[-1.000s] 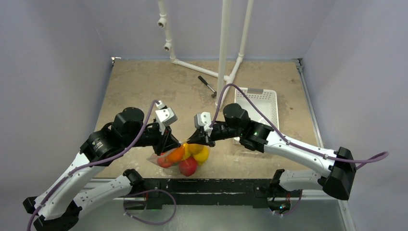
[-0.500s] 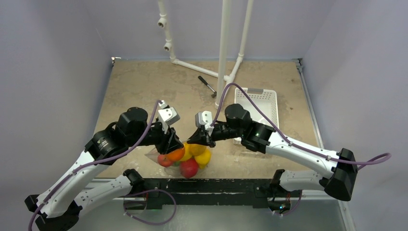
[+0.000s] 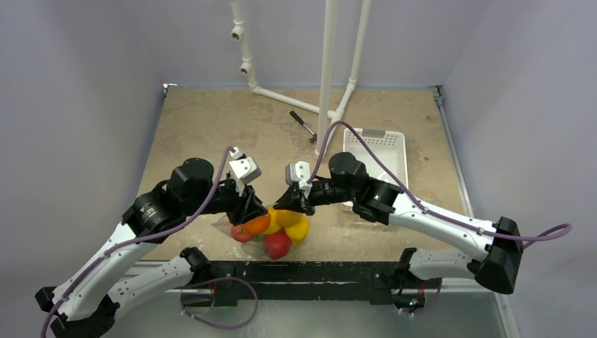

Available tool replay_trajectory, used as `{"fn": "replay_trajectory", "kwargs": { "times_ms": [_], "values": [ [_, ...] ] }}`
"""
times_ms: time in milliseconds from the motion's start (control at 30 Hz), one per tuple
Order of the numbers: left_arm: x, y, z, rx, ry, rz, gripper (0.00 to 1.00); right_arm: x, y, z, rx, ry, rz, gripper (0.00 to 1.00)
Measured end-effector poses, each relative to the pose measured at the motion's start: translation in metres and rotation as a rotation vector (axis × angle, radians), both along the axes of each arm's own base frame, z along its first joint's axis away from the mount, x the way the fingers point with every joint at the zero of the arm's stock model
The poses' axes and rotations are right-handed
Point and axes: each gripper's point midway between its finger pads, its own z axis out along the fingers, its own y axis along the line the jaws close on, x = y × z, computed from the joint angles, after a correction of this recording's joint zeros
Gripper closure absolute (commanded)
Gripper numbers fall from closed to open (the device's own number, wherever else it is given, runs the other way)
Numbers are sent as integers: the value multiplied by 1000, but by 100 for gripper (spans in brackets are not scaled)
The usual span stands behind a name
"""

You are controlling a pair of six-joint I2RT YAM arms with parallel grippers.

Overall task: Place the food in the zip-top bag and seal the zipper
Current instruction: Zip the zipper food storage bag at the center of the board.

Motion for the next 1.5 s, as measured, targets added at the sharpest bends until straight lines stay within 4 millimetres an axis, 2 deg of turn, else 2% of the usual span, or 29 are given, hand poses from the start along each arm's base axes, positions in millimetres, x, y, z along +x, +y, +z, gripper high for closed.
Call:
{"fn": "replay_trajectory", "kwargs": {
  "times_ms": [300, 800, 1067, 1200, 1500],
  "values": [
    [-5, 5, 10, -33, -33, 0, 75, 0, 0, 0, 0, 6, -4, 100],
    [-2, 1, 14, -49, -46, -3, 75, 0, 1, 2, 6, 19, -7, 100],
    [-1, -2, 14, -52, -43, -8, 87, 0, 1, 2, 6, 19, -9, 100],
    [-1, -2, 15, -56, -45, -12, 100, 0, 0, 2, 7, 18, -11, 100],
    [-1, -4, 18, -66, -52, -19, 100, 5, -2, 8, 17, 19, -62, 100]
  ]
}}
